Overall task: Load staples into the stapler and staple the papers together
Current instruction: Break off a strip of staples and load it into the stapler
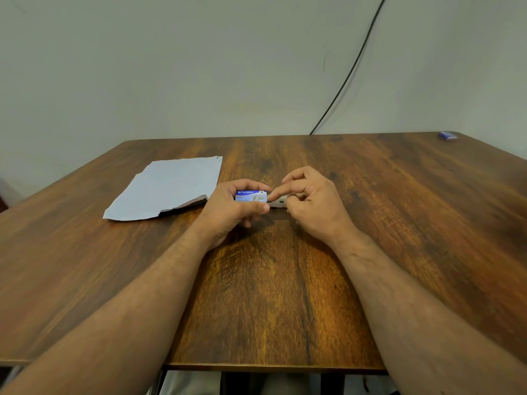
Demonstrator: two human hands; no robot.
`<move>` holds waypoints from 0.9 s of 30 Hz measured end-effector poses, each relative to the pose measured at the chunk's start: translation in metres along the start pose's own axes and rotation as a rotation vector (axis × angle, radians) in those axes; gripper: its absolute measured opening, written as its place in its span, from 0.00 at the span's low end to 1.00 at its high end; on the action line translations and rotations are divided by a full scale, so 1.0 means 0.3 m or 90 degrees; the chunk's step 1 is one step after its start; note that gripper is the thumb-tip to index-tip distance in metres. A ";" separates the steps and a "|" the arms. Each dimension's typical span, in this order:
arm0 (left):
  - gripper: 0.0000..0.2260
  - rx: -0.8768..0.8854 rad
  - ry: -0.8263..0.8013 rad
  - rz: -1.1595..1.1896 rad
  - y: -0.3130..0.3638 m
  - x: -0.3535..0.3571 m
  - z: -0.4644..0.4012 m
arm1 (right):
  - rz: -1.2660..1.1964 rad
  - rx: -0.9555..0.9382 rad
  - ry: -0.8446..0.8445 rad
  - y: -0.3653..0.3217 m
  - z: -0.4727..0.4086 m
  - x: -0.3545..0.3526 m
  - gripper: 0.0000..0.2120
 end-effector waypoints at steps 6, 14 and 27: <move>0.10 -0.002 -0.008 0.004 -0.006 -0.005 -0.003 | 0.065 -0.024 -0.026 0.004 0.001 -0.003 0.19; 0.10 -0.003 -0.033 0.001 -0.007 -0.002 -0.002 | 0.100 -0.036 -0.012 -0.005 0.002 -0.002 0.08; 0.11 0.003 -0.047 -0.013 -0.011 0.000 -0.006 | 0.056 0.042 -0.001 0.006 -0.011 0.007 0.02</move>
Point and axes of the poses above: each hand's wrist, its own z-axis away from the middle knuckle, its own x-axis out of the palm, y = z × x, the point moved 3 cm from there along -z, towards the middle knuckle, and after that the axes turned 4 degrees about -y, right-handed, at the moved point
